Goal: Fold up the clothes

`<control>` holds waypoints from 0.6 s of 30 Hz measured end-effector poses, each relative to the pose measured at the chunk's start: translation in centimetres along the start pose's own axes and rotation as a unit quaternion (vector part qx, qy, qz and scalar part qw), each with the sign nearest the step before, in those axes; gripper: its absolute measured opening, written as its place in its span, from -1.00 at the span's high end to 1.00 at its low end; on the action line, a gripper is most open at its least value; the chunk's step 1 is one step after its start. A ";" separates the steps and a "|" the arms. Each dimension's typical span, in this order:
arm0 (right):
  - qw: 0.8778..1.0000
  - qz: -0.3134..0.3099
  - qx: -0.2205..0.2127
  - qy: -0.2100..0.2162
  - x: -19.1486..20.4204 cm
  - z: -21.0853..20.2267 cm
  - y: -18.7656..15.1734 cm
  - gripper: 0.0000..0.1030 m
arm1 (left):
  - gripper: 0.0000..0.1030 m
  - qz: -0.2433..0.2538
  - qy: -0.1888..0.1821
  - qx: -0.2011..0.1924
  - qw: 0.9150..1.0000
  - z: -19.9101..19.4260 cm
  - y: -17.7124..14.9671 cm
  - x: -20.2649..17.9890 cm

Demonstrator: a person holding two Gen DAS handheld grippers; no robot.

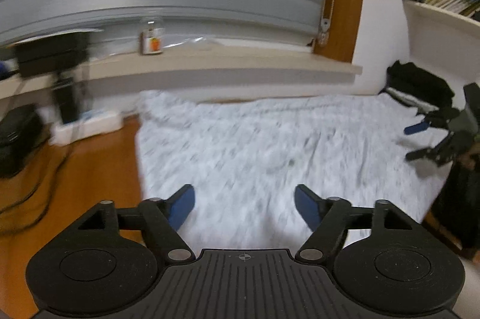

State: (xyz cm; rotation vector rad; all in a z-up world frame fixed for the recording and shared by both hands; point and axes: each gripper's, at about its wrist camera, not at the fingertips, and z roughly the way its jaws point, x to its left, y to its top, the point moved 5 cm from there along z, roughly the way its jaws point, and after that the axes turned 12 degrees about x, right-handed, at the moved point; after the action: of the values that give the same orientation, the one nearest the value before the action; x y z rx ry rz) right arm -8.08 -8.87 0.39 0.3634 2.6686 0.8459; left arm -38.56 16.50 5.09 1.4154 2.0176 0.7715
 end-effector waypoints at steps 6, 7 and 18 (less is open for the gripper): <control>0.999 0.045 -0.020 0.000 -2.5 1.9 1.7 -0.77 | -0.99 -0.008 -0.022 0.001 1.000 6.2 4.8 -0.3; 0.998 0.054 -0.022 -0.001 -3.0 2.2 1.8 -0.84 | -1.00 -0.007 -0.024 0.002 1.000 7.2 5.3 -0.5; 0.992 0.126 -0.025 -0.004 -6.7 5.1 0.7 -1.00 | -1.00 0.024 0.001 0.035 0.999 13.8 5.4 -2.0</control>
State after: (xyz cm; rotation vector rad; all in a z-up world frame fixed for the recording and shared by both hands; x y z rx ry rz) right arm 0.08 -7.88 -1.66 0.6998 2.6245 0.9777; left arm -24.69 18.07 -0.21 1.5072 2.0388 0.7287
